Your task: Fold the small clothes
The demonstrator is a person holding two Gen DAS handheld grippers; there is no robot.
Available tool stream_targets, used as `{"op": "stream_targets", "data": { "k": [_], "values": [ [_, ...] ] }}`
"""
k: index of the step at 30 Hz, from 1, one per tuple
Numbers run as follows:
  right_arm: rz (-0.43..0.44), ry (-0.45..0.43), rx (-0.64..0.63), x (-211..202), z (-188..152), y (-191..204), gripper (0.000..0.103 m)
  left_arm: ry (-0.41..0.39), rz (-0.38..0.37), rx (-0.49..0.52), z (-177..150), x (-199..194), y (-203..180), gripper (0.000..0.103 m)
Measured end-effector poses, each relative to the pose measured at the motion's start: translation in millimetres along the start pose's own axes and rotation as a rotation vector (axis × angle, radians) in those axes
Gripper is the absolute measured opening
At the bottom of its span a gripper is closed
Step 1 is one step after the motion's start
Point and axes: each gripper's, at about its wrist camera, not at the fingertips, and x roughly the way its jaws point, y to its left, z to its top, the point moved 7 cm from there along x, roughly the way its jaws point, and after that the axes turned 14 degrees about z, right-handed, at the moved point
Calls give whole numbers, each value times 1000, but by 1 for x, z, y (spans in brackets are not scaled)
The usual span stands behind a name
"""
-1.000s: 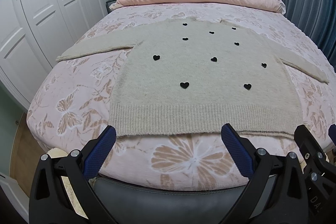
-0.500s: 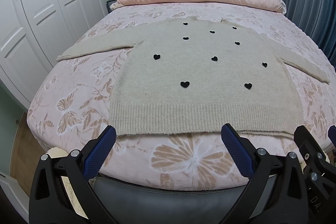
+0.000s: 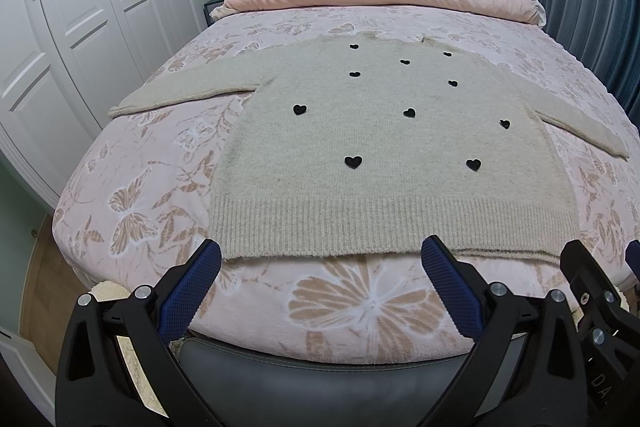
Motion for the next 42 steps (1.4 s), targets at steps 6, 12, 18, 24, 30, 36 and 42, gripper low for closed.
{"op": "stream_targets", "data": {
  "k": [6, 12, 18, 24, 30, 36, 42],
  "values": [
    [0, 1, 0, -1, -6, -1, 98, -1, 2, 0, 0, 0, 0, 98],
    [0, 1, 1, -1, -3, -1, 98, 0, 0, 0, 0, -1, 0, 98],
    [1, 2, 3, -1, -5, -1, 98, 0, 1, 1, 0, -1, 1, 98],
    [3, 7, 7, 3, 1, -2, 98, 2, 5, 3, -2, 1, 2, 98],
    [6, 36, 26, 17, -12, -4, 98, 16, 25, 17, -8, 12, 0, 98],
    [32, 103, 50, 44, -19, -13, 98, 56, 34, 51, -13, 34, -13, 98],
    [37, 81, 110, 70, 20, -73, 98, 96, 15, 43, 2, 55, -22, 98]
  ]
}}
